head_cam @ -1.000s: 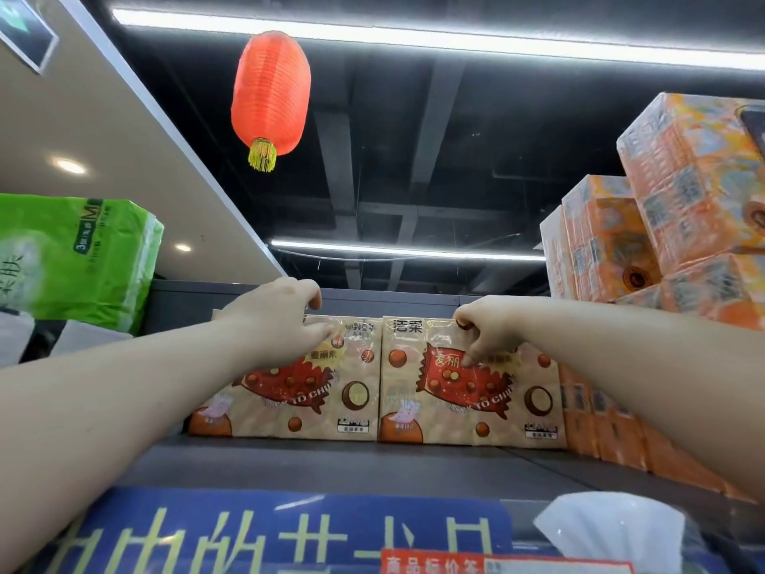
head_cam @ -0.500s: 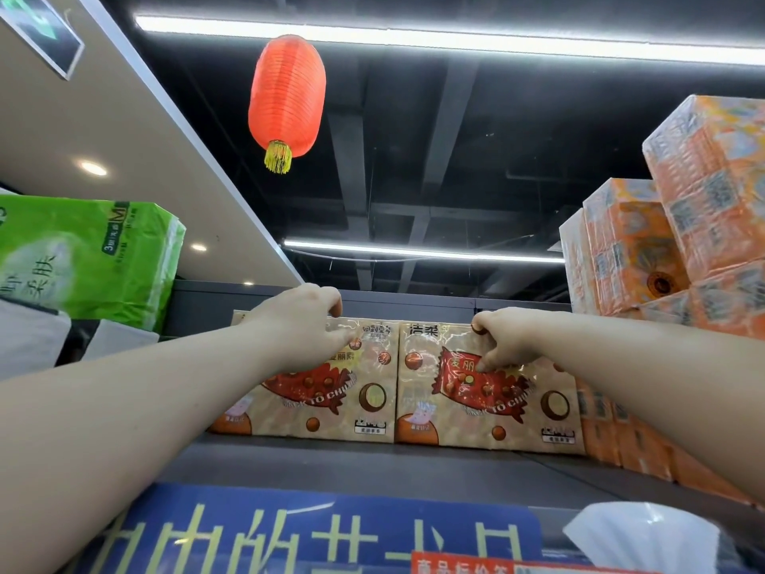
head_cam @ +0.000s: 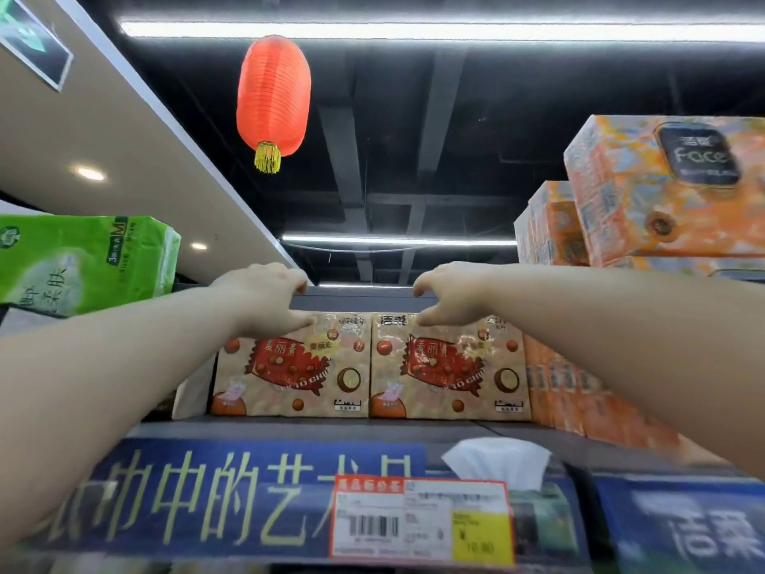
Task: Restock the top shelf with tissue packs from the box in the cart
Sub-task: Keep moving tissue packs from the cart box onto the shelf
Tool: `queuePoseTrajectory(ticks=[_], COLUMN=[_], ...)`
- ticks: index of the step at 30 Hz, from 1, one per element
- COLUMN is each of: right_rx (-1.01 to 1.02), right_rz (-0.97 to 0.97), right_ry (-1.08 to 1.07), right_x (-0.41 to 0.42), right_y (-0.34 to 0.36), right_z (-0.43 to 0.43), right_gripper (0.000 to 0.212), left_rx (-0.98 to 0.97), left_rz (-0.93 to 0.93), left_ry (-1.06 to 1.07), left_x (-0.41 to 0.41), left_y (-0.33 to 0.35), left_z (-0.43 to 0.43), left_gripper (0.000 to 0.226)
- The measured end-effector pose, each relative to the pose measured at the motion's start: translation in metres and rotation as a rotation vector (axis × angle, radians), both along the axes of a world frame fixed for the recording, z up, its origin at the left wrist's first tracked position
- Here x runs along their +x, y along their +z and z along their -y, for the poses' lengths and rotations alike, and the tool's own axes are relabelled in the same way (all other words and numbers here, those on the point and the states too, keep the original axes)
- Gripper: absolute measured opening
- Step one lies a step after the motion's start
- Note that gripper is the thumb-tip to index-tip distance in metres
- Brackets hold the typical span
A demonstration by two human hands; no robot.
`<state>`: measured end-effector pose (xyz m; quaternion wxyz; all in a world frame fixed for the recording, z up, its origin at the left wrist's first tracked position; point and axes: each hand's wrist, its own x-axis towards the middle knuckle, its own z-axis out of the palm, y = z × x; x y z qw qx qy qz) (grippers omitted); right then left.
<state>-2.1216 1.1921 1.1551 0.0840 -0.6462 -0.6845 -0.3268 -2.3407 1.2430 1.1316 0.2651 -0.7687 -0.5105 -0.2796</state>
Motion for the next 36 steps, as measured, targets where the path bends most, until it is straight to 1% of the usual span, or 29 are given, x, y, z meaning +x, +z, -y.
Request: queuePoseTrajectory(ticks=[5,10,15,22,26,31,34,36], right_rx=[-0.028,-0.04,-0.069,-0.112,-0.145,-0.279,-0.404,-0.454], right_rz=[0.001,-0.017,-0.085,-0.142,-0.149,-0.235,-0.26,-0.27], right_ry=[0.091,0.181,0.186,0.068,-0.023,-0.145,-0.251,-0.32], right_x=[-0.004,-0.009,-0.006,-0.001,-0.008,-0.016,-0.01,-0.001], right_y=[-0.01,-0.025,-0.039,-0.059,-0.084,-0.139,-0.177,-0.195], right_z=[0.03,0.056,0.097,0.18,0.235,0.303,0.346,0.378], right_gripper=[0.05,0.047,0.048,0.051,0.05,0.053,0.052,0.051], left_rx=[-0.014,-0.007,-0.029,-0.05,-0.109,-0.244,-0.34,-0.37], left_rz=[-0.018,-0.022,-0.038,-0.103,-0.147,-0.201,-0.258,-0.288], left_ry=[0.019,0.063,0.046,-0.028,-0.086,-0.22,-0.295,-0.35], left_x=[0.01,0.016,0.021,0.02,0.01,0.008,0.026,0.043], left_y=[-0.009,-0.026,-0.039,-0.057,-0.081,-0.135,-0.171,-0.187], left_z=[0.041,0.078,0.117,0.182,0.218,0.258,0.288,0.31], left_gripper=[0.059,0.055,0.05,0.049,0.046,0.048,0.049,0.051])
